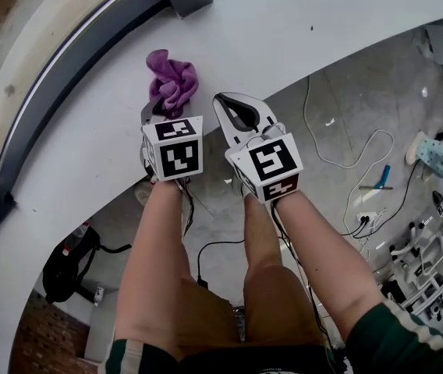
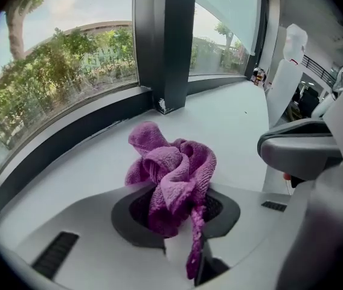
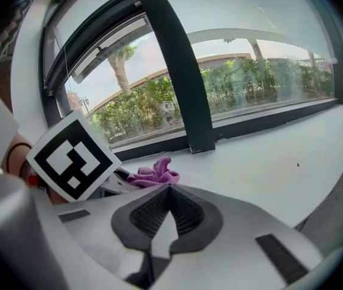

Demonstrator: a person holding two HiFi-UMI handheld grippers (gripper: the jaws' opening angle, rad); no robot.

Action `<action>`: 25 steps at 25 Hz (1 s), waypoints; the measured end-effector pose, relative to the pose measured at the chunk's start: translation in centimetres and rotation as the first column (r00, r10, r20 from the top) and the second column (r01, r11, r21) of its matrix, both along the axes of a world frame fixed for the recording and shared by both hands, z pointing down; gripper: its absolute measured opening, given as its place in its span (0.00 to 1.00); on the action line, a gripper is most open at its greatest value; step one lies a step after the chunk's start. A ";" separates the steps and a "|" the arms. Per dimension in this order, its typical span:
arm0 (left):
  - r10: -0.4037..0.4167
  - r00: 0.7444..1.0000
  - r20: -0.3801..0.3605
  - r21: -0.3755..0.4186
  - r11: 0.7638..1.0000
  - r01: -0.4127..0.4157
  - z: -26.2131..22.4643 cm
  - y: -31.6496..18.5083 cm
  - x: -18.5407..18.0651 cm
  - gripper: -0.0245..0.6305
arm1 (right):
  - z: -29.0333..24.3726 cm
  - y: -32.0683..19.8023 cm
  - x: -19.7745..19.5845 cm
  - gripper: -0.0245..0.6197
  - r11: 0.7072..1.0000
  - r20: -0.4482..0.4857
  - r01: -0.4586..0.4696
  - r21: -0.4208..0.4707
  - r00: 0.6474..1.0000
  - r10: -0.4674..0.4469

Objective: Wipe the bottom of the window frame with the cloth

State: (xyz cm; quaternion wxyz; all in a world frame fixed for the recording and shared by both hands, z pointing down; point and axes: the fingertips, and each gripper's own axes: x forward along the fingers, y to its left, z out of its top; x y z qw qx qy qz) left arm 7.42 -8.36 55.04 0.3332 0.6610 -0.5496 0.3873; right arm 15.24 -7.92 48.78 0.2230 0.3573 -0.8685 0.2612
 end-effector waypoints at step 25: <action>0.030 0.994 -0.105 0.386 0.923 0.013 -23.4 -2.8 6.9 0.19 | -18.4 -0.8 7.1 0.06 0.988 -0.017 0.097 0.117 0.995 -0.095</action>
